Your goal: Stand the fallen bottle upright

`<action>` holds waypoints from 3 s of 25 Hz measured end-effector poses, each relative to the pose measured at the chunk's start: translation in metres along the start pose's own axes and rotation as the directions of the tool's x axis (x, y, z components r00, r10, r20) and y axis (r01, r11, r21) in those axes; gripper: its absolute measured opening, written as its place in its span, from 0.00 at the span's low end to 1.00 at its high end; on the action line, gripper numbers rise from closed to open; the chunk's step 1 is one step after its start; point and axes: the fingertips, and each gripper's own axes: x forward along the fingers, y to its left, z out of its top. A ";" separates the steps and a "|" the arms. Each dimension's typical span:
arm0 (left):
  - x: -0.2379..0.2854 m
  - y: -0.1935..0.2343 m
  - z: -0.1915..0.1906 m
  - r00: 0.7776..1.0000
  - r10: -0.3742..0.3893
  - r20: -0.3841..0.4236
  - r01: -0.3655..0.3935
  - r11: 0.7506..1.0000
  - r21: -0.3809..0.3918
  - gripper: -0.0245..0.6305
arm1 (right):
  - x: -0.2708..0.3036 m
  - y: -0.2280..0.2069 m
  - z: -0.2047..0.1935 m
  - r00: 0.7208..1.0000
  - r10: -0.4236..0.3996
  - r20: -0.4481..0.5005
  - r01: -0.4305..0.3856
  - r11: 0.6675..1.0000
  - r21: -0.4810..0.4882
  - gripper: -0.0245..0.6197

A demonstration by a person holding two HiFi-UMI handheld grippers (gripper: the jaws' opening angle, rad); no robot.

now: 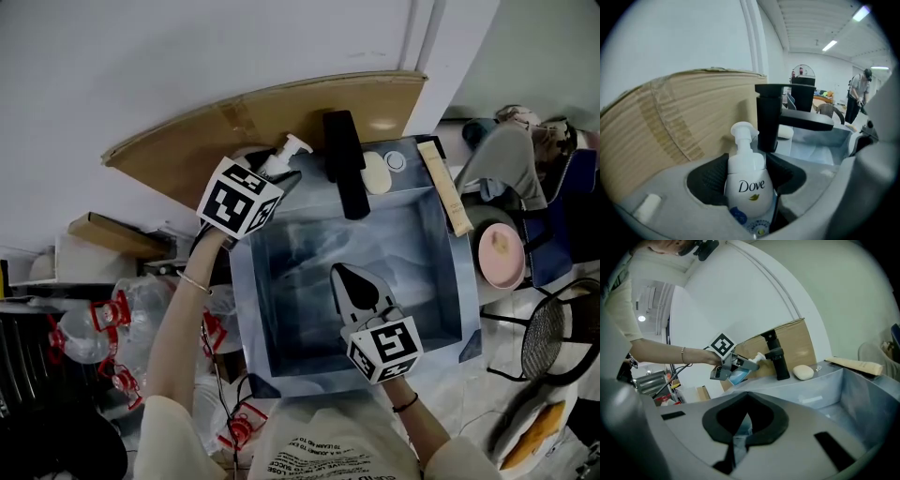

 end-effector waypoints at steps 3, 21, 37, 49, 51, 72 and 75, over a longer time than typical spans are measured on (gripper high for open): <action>-0.012 0.004 0.008 0.997 0.033 0.064 -0.032 0.999 -0.023 0.43 | -0.001 0.004 0.001 1.000 0.004 -0.001 -0.004 1.000 -0.009 0.04; -0.058 0.027 0.040 0.817 0.301 0.492 -0.147 0.934 -0.327 0.43 | -0.001 0.005 -0.005 1.000 0.000 -0.029 -0.001 0.999 -0.037 0.04; -0.063 0.028 0.035 0.607 0.516 0.605 -0.274 0.850 -0.450 0.43 | 0.004 -0.007 -0.020 0.998 -0.011 -0.067 0.010 1.000 -0.020 0.04; -0.062 0.017 0.035 0.512 0.589 0.625 -0.371 0.808 -0.457 0.43 | 0.004 -0.014 -0.030 0.996 -0.020 -0.091 0.020 1.000 -0.005 0.04; -0.063 0.017 0.033 0.500 0.599 0.625 -0.381 0.801 -0.463 0.43 | 0.004 -0.013 -0.031 0.995 -0.017 -0.093 0.016 1.000 -0.006 0.04; -0.062 0.004 0.021 0.457 0.596 0.660 -0.422 0.799 -0.429 0.43 | -0.001 -0.011 -0.044 0.994 -0.008 -0.113 0.008 1.000 0.000 0.04; -0.062 0.001 0.021 0.462 0.583 0.669 -0.422 0.807 -0.413 0.43 | -0.003 -0.012 -0.045 0.993 -0.017 -0.115 0.018 1.000 0.004 0.04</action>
